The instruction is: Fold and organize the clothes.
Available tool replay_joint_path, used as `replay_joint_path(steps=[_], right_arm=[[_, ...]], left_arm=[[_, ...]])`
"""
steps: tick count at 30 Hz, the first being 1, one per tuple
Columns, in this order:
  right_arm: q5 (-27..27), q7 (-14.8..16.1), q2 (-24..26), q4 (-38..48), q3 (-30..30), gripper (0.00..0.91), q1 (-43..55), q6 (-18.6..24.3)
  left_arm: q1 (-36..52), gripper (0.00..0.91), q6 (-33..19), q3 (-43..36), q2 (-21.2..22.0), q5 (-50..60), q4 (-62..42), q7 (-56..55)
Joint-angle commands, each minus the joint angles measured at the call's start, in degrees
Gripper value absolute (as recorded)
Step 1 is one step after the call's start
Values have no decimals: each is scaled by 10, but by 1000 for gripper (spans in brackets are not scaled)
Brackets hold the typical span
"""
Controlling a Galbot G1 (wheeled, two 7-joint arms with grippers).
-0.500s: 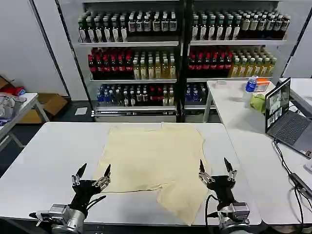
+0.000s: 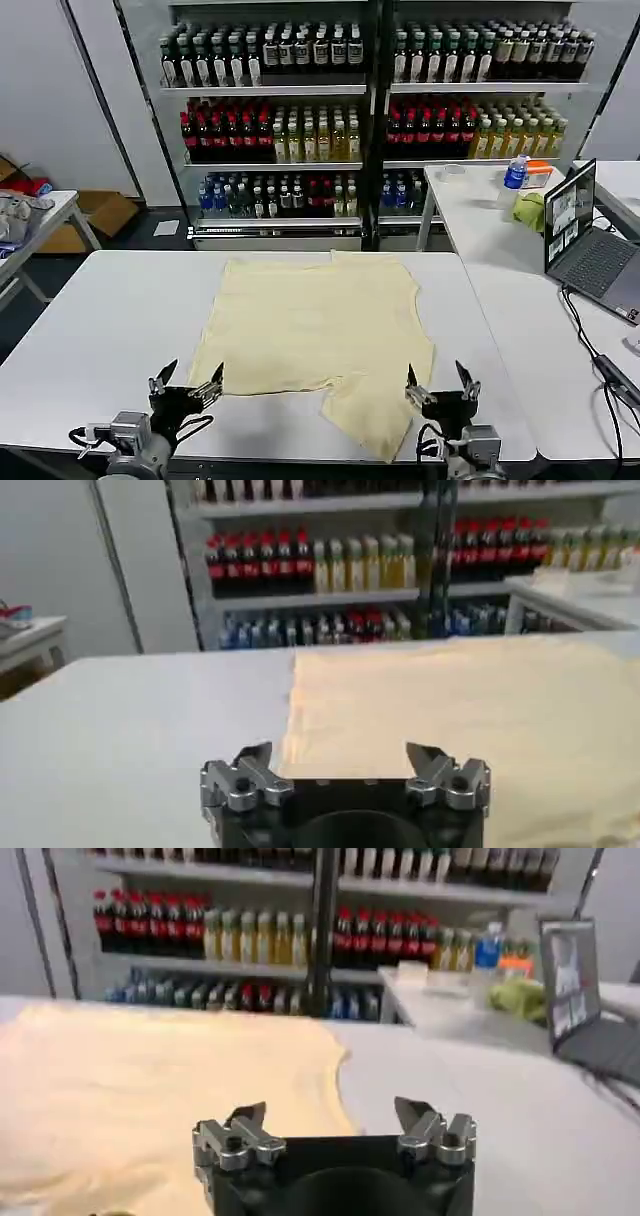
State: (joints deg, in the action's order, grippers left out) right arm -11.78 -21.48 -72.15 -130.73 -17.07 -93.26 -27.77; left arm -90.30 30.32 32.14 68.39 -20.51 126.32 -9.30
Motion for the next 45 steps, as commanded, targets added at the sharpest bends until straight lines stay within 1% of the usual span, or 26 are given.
replay_joint_path(steps=[1,6,10,18,23,29,31,32,33,34,35,36,37,38,39,40,41,42,43,45], right_arm=[[1,-10,-1,-2,34,907,-26,-19],[18,-12,-4,1,56,907,-34,-19],[49,-21,-9,5,78,907,-48,-7],[45,-30,-17,16,94,907,-58,-9],[54,-50,-27,17,108,907,-63,-16],[58,-63,-36,27,109,907,-65,-22],[57,-65,-39,26,111,907,-65,-25],[57,-65,-40,26,112,907,-65,-26],[57,-65,-41,26,114,907,-65,-28],[56,-65,-41,26,115,907,-65,-29],[56,-65,-42,28,116,907,-65,-29],[56,-65,-43,28,116,856,-65,-29],[56,-65,-43,29,117,786,-65,-29],[56,-64,-43,31,117,715,-65,-29],[55,-64,-43,32,117,635,-65,-29],[54,-63,-44,32,117,272,-65,-29],[53,-64,-44,33,118,171,-65,-29],[51,-64,-45,33,118,40,-64,-30],[48,-63,-45,33,119,10,-64,-30],[45,-61,-46,34,120,0,-64,-30]], left_arm=[[13,907,28,-5,-18,-7,-43,-10],[19,907,28,-7,-19,-8,-57,-11],[19,907,28,-5,-19,-23,-65,-12],[20,907,28,-5,-20,-32,-66,-12],[21,907,28,-3,-23,-54,-70,-11],[25,907,28,-7,-22,-66,-80,-17],[27,826,28,-9,-22,-71,-81,-18],[27,715,28,-9,-22,-74,-83,-19],[28,665,28,-9,-22,-81,-84,-19],[28,544,28,-9,-22,-87,-85,-19],[29,494,28,-8,-22,-95,-85,-19],[29,312,27,-8,-23,-99,-84,-19],[29,212,27,-8,-23,-103,-84,-19],[28,131,27,-7,-23,-105,-83,-19],[28,20,27,-7,-23,-106,-82,-19],[28,0,27,-7,-24,-107,-81,-19],[27,10,27,-7,-24,-108,-81,-19],[27,10,27,-7,-25,-110,-82,-19],[27,10,27,-7,-25,-113,-82,-19],[27,10,27,-6,-25,-117,-82,-18]])
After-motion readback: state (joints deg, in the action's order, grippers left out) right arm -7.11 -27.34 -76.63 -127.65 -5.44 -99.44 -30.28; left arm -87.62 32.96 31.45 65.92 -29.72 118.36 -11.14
